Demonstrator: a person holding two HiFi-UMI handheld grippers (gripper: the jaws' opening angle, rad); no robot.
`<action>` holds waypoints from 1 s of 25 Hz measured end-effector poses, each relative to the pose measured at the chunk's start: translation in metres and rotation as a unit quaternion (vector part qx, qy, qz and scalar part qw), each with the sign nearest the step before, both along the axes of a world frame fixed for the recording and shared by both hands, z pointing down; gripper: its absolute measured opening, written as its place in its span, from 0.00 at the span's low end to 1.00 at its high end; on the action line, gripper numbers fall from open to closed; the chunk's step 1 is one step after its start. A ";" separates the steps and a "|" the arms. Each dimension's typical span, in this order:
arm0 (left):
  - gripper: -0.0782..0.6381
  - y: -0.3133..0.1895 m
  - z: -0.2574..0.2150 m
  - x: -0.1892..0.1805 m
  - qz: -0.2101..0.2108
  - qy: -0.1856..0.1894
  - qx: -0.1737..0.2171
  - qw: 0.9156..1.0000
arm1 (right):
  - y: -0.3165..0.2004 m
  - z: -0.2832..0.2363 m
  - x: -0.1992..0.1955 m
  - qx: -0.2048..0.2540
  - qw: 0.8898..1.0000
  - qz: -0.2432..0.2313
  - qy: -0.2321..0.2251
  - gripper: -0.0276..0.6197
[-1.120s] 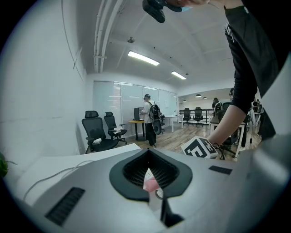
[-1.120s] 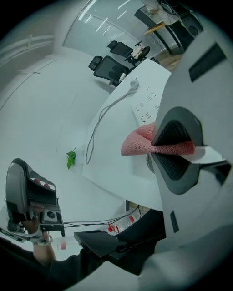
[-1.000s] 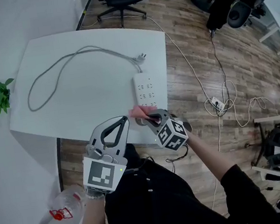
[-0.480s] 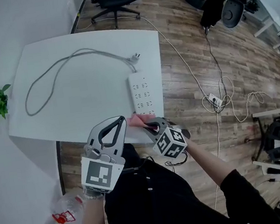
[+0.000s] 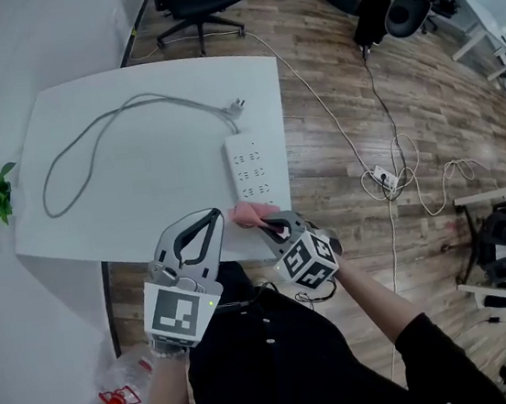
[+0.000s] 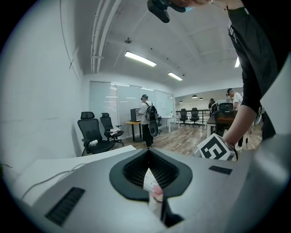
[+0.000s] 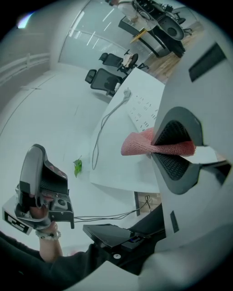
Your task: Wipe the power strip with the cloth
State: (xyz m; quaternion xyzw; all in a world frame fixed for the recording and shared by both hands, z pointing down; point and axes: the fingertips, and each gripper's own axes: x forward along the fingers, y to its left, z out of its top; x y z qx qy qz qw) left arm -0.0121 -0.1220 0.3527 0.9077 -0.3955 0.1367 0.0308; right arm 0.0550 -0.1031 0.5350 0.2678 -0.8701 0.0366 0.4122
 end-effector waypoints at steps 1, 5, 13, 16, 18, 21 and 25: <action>0.12 -0.001 0.000 0.001 0.002 -0.002 0.002 1.000 | -0.004 -0.004 0.003 0.007 1.000 0.013 -0.005 0.13; 0.12 -0.003 0.002 0.002 0.020 -0.009 0.025 0.999 | -0.016 -0.026 0.012 0.032 0.997 0.065 -0.030 0.13; 0.12 -0.004 -0.005 0.009 0.037 -0.011 0.033 0.999 | -0.028 -0.078 0.029 0.055 0.979 0.163 -0.113 0.13; 0.12 -0.008 -0.008 0.010 0.045 -0.017 0.050 0.998 | -0.029 -0.097 0.035 0.069 0.972 0.181 -0.130 0.13; 0.12 -0.011 -0.011 0.009 0.042 -0.016 0.054 0.998 | -0.029 -0.107 0.038 0.078 0.969 0.190 -0.138 0.13; 0.12 -0.014 -0.015 0.008 0.028 -0.010 0.043 0.999 | -0.027 -0.120 0.043 0.085 0.964 0.204 -0.151 0.13; 0.12 -0.016 -0.019 0.008 0.013 -0.004 0.027 1.000 | -0.024 -0.133 0.053 0.095 0.956 0.223 -0.163 0.13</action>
